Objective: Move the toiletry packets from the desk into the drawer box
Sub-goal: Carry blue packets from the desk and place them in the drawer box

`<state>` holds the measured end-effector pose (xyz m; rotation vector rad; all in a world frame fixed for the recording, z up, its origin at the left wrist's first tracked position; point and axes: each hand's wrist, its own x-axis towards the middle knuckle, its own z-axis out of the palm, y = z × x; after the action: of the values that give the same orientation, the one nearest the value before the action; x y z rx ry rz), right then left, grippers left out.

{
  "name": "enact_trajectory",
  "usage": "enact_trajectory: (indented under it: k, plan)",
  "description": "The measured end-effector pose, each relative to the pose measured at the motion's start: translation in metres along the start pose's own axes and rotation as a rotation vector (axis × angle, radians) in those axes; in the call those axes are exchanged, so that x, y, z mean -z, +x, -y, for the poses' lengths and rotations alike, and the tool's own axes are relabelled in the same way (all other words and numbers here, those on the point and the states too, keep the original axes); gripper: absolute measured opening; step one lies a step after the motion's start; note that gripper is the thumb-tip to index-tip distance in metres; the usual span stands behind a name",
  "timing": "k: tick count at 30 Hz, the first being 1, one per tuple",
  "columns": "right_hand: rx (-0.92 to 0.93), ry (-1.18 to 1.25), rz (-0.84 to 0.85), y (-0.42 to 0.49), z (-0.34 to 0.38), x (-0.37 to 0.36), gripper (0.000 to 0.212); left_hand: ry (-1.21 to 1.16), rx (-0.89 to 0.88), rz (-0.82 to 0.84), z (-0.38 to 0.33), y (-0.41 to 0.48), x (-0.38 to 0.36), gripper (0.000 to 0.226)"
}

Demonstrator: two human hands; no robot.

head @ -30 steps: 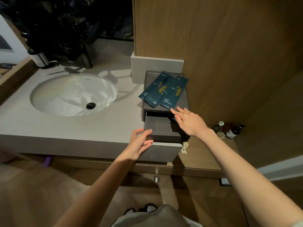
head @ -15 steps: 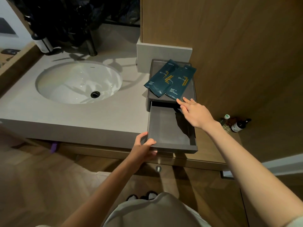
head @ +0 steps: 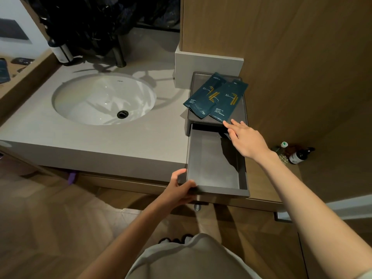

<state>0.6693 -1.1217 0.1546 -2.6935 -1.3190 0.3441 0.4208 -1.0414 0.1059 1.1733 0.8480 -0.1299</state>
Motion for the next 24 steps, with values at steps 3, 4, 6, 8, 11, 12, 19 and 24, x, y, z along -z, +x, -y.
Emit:
enact_trajectory:
  k: [3, 4, 6, 8, 11, 12, 19, 24]
  plan:
    - [0.002, 0.0, -0.006, 0.0, 0.001, 0.002, 0.045, 0.158, 0.001, 0.009, -0.01, -0.002, 0.006, 0.057]
    - [0.003, -0.001, -0.012, 0.0, 0.001, 0.003, 0.045, 0.196, -0.016, -0.015, -0.014, -0.001, 0.009, 0.058]
    - [0.004, -0.004, -0.023, 0.0, 0.002, 0.004, 0.045, 0.242, -0.084, -0.124, -0.026, 0.005, 0.017, 0.068]
    - [0.006, -0.007, -0.041, 0.001, 0.003, 0.006, 0.043, 0.29, -0.187, -0.244, -0.049, 0.011, 0.023, 0.067]
    - [0.004, -0.049, -0.06, 0.004, 0.005, 0.015, 0.04, 0.306, -0.364, -0.358, -0.099, 0.029, 0.028, 0.05]
    - [-0.009, -0.073, -0.059, 0.005, 0.007, 0.019, 0.039, 0.297, -0.406, -0.383, -0.116, 0.038, 0.03, 0.047]
    - [-0.066, 0.025, -0.26, 0.026, 0.017, 0.027, 0.035, 0.578, -0.595, -0.462, -0.198, 0.113, 0.02, 0.043]
    - [-0.046, 0.125, -0.099, 0.055, 0.018, 0.017, 0.045, 1.012, -0.536, -0.549, -0.203, 0.149, 0.017, 0.055]
